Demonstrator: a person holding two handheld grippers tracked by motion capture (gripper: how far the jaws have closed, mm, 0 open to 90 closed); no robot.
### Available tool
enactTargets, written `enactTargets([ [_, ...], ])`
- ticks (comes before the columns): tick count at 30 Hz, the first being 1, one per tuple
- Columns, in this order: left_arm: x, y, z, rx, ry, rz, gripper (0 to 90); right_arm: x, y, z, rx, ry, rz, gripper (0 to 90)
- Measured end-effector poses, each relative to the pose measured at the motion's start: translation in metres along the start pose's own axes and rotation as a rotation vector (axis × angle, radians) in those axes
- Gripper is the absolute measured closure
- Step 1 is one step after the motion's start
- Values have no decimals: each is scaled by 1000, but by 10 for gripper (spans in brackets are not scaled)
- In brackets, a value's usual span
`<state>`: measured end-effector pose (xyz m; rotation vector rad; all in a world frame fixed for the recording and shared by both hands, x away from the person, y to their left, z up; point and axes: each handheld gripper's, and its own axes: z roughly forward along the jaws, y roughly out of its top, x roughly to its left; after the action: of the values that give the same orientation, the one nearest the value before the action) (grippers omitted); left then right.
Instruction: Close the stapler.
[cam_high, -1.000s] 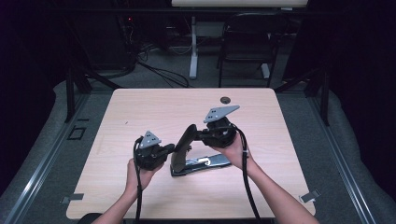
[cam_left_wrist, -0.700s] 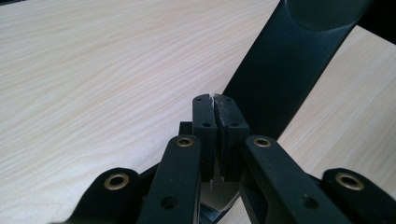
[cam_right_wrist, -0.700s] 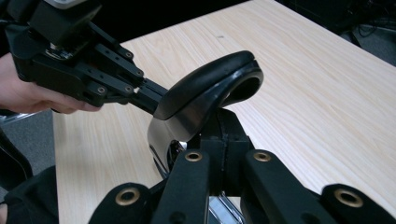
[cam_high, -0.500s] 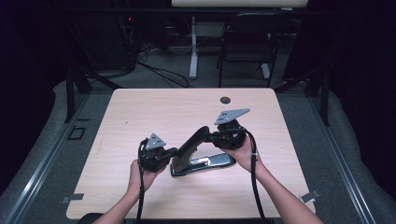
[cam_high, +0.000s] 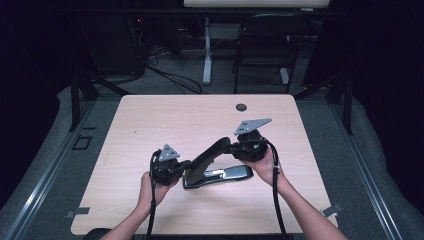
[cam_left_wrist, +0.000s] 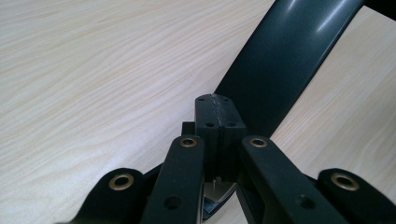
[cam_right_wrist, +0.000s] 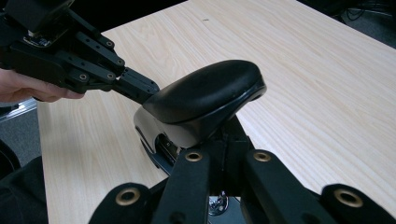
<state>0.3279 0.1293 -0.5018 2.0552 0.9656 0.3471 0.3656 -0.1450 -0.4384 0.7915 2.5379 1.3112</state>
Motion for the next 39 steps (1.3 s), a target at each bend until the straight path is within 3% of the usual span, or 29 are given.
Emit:
enactTargets([
  [24,-5,-1,6,17,-1,23,899,-8,-22,-7,45,-62,17,900],
  [39,-11,-2,11,39,0,49,898,-19,-45,-9,115,-105,14,900],
])
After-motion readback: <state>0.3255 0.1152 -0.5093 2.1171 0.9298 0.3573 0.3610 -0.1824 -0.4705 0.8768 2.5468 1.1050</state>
